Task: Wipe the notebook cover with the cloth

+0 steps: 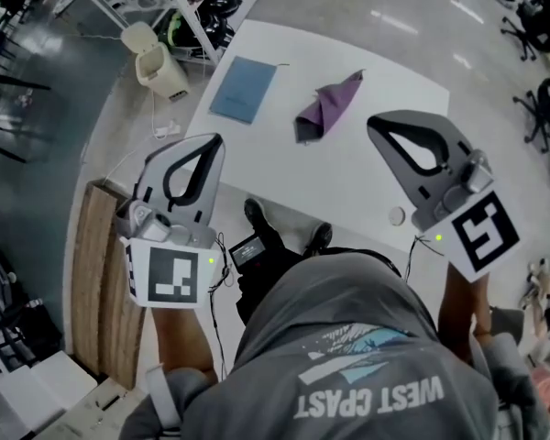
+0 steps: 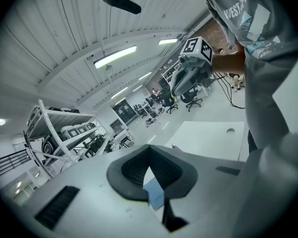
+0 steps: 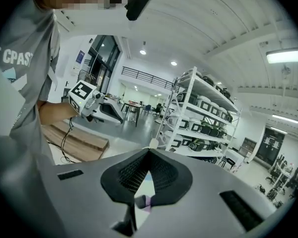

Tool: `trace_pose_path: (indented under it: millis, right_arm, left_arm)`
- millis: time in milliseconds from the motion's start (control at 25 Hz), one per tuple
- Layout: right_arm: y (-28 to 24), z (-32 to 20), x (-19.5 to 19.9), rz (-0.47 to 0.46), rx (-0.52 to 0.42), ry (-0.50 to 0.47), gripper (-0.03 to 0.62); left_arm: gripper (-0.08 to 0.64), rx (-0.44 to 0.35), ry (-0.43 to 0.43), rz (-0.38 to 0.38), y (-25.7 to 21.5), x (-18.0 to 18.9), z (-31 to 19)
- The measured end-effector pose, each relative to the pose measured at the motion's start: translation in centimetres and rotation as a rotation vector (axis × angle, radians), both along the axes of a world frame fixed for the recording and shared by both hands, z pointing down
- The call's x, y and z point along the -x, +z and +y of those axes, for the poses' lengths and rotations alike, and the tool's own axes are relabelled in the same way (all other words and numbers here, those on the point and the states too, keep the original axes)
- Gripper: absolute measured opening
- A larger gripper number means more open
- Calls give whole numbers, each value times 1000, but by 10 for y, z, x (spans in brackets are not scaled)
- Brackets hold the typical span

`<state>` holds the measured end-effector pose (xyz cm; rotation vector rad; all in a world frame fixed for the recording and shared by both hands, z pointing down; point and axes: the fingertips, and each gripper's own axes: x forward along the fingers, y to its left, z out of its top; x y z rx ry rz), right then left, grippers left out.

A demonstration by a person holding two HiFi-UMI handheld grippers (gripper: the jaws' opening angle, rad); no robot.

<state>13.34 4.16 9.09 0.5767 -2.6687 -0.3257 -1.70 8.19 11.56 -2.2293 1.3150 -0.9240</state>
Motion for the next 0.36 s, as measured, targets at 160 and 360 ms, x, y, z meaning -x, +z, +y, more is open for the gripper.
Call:
trace_pose_path:
  millis: [160,360]
  right_arm:
    - [-1,2,-8,7,3,-10,29]
    - [6,0,-17,17,19,-7,29]
  left_arm:
    - [0,0,-3,3,-1,-10,0]
    - [0,0,-3,7,0,-20,-2]
